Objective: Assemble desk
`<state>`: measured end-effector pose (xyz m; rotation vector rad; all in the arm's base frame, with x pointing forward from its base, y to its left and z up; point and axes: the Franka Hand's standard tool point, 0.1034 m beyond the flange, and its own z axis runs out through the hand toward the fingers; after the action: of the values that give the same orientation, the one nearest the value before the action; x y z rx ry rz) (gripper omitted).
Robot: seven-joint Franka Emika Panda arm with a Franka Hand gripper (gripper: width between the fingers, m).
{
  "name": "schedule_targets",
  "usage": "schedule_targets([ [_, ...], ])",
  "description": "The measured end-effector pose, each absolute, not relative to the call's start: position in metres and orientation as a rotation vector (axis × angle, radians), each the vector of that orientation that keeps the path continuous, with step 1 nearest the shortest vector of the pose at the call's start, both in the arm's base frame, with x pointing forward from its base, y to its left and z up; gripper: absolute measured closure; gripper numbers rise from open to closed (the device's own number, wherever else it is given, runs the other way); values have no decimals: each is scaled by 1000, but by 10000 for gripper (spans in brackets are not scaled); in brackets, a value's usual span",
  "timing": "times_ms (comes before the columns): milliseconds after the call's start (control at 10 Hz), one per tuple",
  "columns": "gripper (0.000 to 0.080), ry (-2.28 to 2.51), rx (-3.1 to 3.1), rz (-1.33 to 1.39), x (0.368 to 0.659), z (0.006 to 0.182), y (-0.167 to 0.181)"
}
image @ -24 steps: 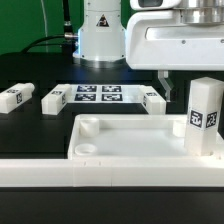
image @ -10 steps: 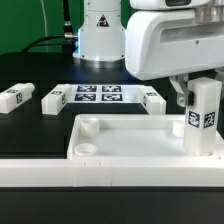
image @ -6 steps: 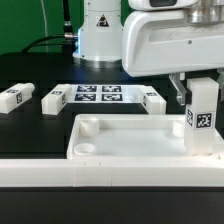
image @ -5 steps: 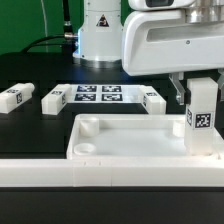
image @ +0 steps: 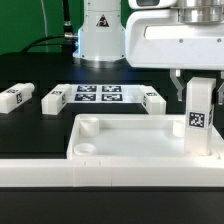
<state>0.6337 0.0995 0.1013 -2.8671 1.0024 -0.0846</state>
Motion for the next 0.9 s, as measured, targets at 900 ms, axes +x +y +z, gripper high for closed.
schedule_targets([
  [900, 224, 1283, -2741, -53, 633, 101, 102],
])
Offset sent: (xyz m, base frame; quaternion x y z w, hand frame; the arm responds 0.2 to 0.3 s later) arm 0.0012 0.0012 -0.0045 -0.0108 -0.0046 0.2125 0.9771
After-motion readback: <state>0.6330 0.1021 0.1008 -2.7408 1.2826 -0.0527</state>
